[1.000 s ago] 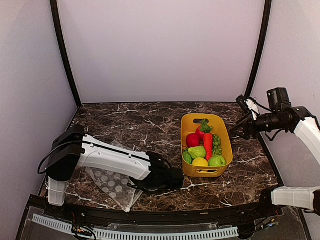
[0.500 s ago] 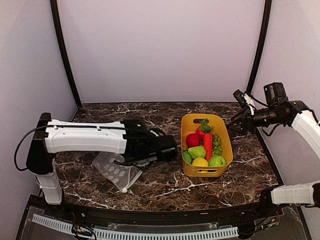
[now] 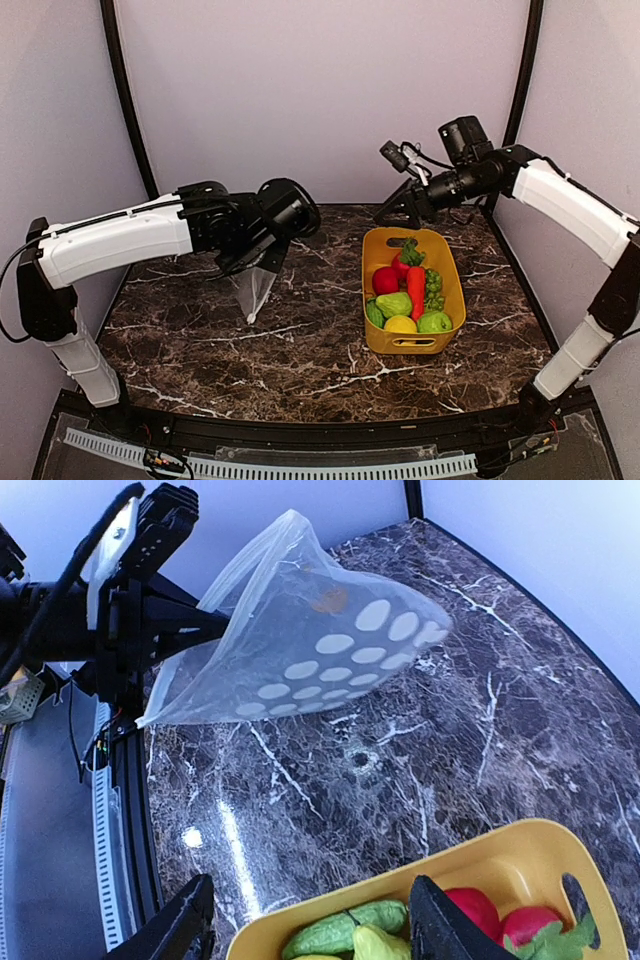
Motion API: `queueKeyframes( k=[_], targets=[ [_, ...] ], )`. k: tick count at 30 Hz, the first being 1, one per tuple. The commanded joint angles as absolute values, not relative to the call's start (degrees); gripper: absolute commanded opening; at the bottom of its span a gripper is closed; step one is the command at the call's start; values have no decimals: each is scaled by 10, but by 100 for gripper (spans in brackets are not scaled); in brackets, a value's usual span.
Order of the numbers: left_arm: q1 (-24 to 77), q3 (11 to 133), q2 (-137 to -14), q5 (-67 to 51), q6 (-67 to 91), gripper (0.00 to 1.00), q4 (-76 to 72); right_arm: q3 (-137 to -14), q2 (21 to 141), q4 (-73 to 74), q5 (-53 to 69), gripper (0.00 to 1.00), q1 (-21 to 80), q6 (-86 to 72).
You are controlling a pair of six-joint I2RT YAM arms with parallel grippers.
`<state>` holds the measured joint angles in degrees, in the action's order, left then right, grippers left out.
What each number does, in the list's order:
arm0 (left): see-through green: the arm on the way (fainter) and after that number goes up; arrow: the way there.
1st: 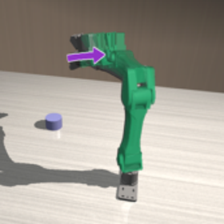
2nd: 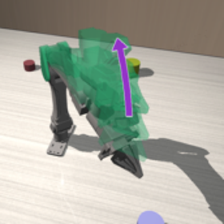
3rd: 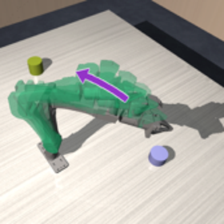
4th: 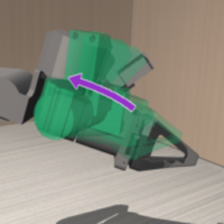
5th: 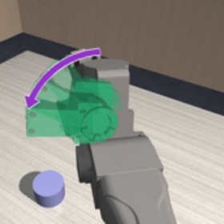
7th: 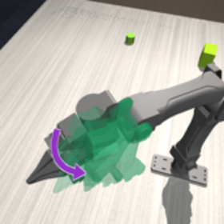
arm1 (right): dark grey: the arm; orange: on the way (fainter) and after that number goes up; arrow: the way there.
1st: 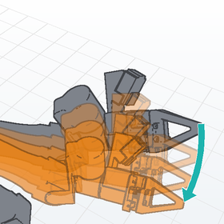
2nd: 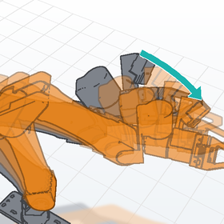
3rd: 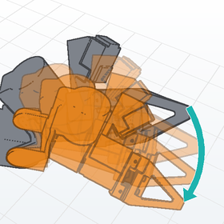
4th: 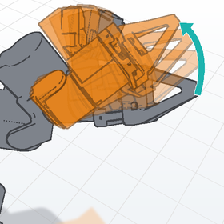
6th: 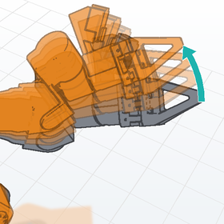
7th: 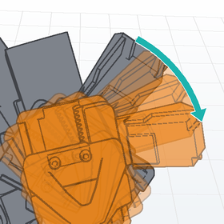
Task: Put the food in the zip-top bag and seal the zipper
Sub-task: Open the zipper food storage bag at the center of the board.
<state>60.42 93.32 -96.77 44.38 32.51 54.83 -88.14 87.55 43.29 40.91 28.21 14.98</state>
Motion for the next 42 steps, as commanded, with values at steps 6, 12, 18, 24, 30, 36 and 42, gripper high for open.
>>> queueKeyframes(
  k=[6,12,18,24,30,36,42],
  targets=[
    [598,907,-928,473,354,1,392,-1100,1067,426,458,66,375,0],
    [598,853,-896,442,367,1,307,-1154,1114,429,472,74,420,-36],
    [598,804,-861,416,363,1,245,-1162,1129,423,434,75,449,-56],
    [599,787,-848,397,362,1,220,-1177,1143,423,302,69,454,-101],
    [599,775,-844,380,370,1,207,-1182,1164,428,231,47,455,-129],
    [599,772,-842,391,375,1,224,-1180,1169,438,113,11,453,-130],
    [599,782,-841,432,395,1,291,-1171,1169,446,-24,0,443,-144]
  ],
)
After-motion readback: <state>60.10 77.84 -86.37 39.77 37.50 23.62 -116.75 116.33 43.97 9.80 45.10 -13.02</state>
